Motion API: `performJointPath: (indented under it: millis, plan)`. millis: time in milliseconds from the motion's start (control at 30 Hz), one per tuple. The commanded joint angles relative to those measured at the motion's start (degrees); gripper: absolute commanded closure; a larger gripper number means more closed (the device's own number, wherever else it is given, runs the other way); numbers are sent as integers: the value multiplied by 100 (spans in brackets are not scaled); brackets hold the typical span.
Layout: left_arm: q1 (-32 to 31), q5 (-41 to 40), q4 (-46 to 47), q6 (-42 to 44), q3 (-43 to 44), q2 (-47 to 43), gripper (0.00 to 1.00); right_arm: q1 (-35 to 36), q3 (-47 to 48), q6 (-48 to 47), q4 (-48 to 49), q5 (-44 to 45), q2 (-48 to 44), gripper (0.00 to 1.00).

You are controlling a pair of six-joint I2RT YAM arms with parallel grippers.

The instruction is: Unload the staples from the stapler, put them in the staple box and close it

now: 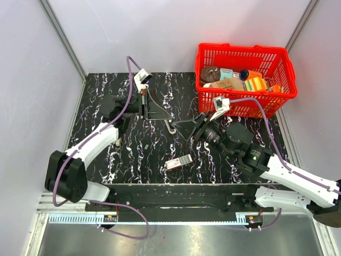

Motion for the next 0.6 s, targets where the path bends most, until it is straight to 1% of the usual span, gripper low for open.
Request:
performJointPath:
  millis: [0,167,300,533,567]
  plan:
    - [-8,-16,-75,227,-4,-282,85,-15,35,0,752,-266,64,51]
    - [-9,-24,-321,377,-31,-361,85,-15,52,8,867,-415,161,50]
    - [-9,-51,-348,386,-22,-379,85,-15,44,52,885,-486,293,50]
    - [-9,-69,-453,421,-75,-475,83,-15,44,9,1060,-495,451,53]
    - [-9,-68,-480,438,-92,-484,84,-15,61,0,1087,-486,460,55]
